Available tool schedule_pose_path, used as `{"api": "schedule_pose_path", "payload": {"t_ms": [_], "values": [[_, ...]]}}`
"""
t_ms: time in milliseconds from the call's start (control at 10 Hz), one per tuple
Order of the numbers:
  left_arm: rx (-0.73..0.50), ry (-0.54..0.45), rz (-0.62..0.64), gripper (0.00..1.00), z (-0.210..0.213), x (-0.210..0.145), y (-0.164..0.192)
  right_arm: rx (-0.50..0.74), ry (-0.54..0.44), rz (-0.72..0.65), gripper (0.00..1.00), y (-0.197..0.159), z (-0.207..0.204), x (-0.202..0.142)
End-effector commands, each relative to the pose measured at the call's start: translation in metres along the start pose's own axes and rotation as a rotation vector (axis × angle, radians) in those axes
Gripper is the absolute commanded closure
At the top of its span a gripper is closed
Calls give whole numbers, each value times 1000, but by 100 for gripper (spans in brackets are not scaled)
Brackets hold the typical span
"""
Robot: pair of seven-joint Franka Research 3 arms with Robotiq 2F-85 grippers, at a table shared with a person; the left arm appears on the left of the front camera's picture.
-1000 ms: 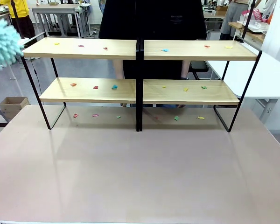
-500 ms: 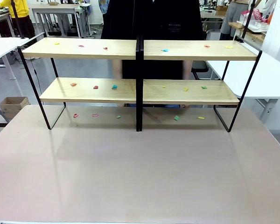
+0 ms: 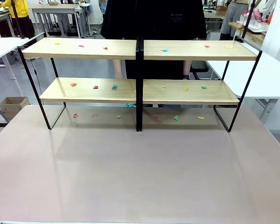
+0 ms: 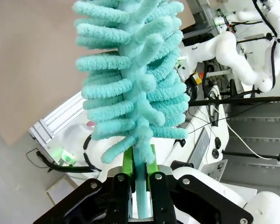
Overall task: Clean the shelves.
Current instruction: Pick up the Duster when the human hands it over, then clean a randomly selected level of the Shelf with the Duster.
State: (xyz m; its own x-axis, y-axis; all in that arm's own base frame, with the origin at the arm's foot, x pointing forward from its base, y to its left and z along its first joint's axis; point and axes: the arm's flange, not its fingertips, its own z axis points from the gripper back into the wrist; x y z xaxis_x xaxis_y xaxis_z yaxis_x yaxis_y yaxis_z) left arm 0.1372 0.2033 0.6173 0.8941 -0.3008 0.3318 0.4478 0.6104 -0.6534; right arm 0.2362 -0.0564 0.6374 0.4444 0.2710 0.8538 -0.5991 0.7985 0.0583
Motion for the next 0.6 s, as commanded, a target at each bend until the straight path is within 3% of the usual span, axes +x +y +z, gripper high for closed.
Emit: {"api": "schedule_pose_path", "payload": {"t_ms": [0,500], "values": [[1,7,-17,100,1,-5,-3,3,-5,13,0,-1,-1,-1],[1,7,-17,100,1,-5,-3,3,-5,13,0,-1,-1,-1]]}}
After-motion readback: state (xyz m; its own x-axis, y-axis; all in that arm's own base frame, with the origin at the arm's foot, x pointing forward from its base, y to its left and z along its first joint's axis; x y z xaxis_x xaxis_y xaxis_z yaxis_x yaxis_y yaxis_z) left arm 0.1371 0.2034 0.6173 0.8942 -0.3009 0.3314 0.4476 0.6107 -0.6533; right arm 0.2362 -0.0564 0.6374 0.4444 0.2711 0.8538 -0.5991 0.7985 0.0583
